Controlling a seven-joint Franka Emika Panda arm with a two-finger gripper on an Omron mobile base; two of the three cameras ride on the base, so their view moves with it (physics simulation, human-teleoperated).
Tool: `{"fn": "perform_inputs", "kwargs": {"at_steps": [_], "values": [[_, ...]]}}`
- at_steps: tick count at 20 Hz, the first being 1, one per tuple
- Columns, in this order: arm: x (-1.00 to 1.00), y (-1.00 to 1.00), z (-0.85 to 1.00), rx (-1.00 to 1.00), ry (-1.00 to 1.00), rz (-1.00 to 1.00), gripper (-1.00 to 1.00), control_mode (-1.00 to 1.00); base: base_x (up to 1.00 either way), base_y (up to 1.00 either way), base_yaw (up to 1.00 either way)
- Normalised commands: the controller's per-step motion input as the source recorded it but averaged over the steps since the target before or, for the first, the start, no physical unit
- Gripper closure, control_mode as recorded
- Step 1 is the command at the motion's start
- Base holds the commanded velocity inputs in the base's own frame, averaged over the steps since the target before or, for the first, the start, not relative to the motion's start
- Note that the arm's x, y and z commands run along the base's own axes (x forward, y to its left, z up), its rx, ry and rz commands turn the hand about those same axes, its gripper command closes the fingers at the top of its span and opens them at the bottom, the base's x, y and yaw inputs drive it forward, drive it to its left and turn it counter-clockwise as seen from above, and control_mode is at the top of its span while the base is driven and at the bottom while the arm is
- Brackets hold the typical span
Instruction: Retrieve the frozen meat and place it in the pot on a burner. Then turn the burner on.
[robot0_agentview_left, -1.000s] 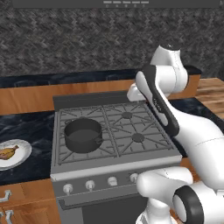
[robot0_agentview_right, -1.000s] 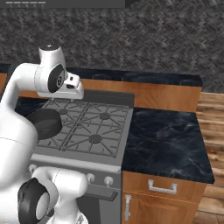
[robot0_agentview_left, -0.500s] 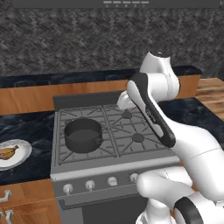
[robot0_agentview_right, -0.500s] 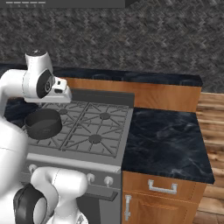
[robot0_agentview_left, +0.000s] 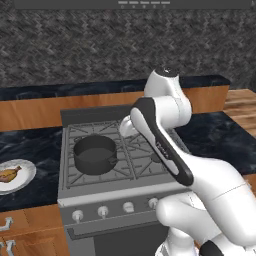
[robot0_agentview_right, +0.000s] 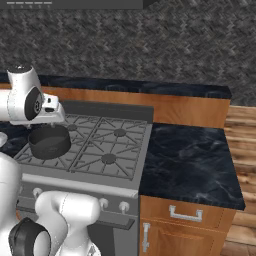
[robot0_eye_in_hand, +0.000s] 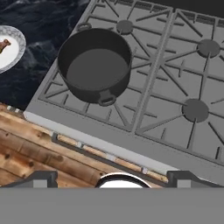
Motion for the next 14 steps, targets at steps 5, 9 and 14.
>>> {"fn": "perform_inputs", "kwargs": {"at_steps": [5, 9, 14], "values": [[-0.18, 0.49, -0.06, 0.00, -0.01, 0.10, -1.00, -1.00, 0.00, 0.00, 0.00], [-0.16, 0.52, -0.03, 0.00, -0.02, 0.10, -1.00, -1.00, 0.00, 0.00, 0.00], [-0.13, 0.56, 0.00, 0.00, -0.01, 0.11, -1.00, -1.00, 0.00, 0.00, 0.00]]}}
